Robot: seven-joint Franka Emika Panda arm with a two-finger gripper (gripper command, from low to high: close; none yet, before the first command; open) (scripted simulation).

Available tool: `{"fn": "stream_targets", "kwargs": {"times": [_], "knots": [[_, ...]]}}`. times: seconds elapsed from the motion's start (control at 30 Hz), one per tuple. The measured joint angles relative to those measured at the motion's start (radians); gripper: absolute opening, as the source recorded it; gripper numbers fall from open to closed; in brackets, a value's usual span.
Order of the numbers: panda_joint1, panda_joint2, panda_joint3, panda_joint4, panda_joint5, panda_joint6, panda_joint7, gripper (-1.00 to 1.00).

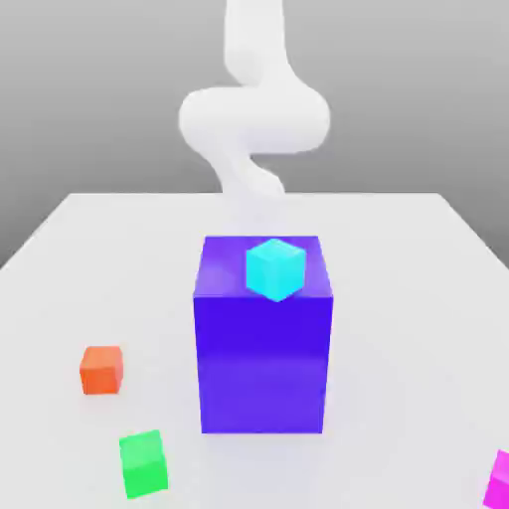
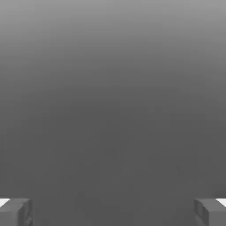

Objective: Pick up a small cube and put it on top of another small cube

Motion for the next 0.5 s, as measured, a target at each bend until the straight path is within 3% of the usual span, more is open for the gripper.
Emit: {"fn": "stream_targets", "kwargs": {"times": [0.5], "knots": [[0.129, 0.549, 0.116, 0.061, -0.056, 0.130, -0.165, 0.00]]}}
